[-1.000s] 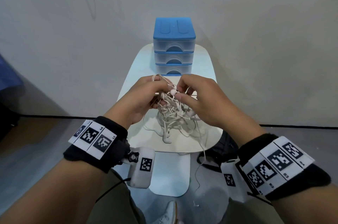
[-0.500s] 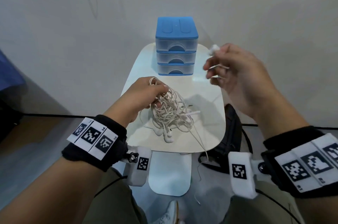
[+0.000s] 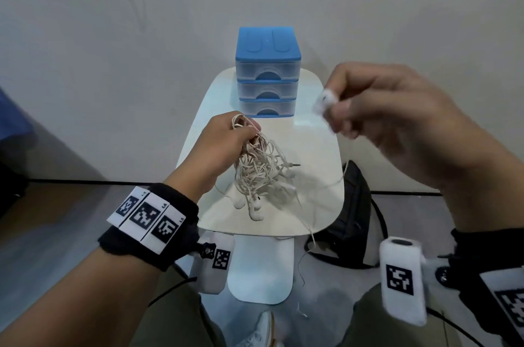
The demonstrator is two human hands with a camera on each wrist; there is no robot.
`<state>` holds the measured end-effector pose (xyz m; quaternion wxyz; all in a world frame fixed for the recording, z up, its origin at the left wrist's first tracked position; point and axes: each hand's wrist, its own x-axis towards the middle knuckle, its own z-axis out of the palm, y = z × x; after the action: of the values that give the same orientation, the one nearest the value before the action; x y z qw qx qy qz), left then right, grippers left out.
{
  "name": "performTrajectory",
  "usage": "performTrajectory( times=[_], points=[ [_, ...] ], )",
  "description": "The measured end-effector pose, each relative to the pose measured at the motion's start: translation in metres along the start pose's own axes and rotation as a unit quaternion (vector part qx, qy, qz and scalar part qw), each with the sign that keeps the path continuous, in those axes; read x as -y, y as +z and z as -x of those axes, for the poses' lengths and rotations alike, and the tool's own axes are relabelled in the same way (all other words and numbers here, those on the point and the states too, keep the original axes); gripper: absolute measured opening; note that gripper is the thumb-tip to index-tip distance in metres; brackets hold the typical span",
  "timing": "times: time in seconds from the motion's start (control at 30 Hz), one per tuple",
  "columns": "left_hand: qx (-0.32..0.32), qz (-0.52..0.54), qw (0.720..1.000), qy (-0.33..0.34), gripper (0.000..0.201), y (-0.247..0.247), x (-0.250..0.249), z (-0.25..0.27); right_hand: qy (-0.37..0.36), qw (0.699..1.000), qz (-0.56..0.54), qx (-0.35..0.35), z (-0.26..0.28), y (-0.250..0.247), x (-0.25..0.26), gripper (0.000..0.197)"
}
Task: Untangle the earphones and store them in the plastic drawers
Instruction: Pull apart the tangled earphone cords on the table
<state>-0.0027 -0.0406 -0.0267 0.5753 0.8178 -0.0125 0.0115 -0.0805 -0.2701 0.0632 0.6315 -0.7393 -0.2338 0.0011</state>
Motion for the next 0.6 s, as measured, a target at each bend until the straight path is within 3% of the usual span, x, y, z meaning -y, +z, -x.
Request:
performTrajectory(
  times=[0.17,0.4,0.5,0.6],
  points=[
    [0.006,0.038,0.999,0.005,0.016,-0.003,-0.001,0.002,0.098,0.963,0.117,0.223,-0.003,0.019,-0.026,0.004],
    [0.026,0.051,0.998,-0.002,0.014,-0.007,-0.008,0.006,0.157,0.928,0.207,0.266,-0.011,0.032,-0.067,0.004],
    [0.033,0.058,0.998,-0.008,0.014,-0.008,-0.011,0.007,0.150,0.936,0.226,0.226,-0.015,0.031,-0.071,0.007],
    [0.040,0.070,0.997,-0.008,0.012,-0.007,-0.014,0.008,0.115,0.961,0.233,0.092,-0.023,0.031,-0.071,0.012]
  ],
)
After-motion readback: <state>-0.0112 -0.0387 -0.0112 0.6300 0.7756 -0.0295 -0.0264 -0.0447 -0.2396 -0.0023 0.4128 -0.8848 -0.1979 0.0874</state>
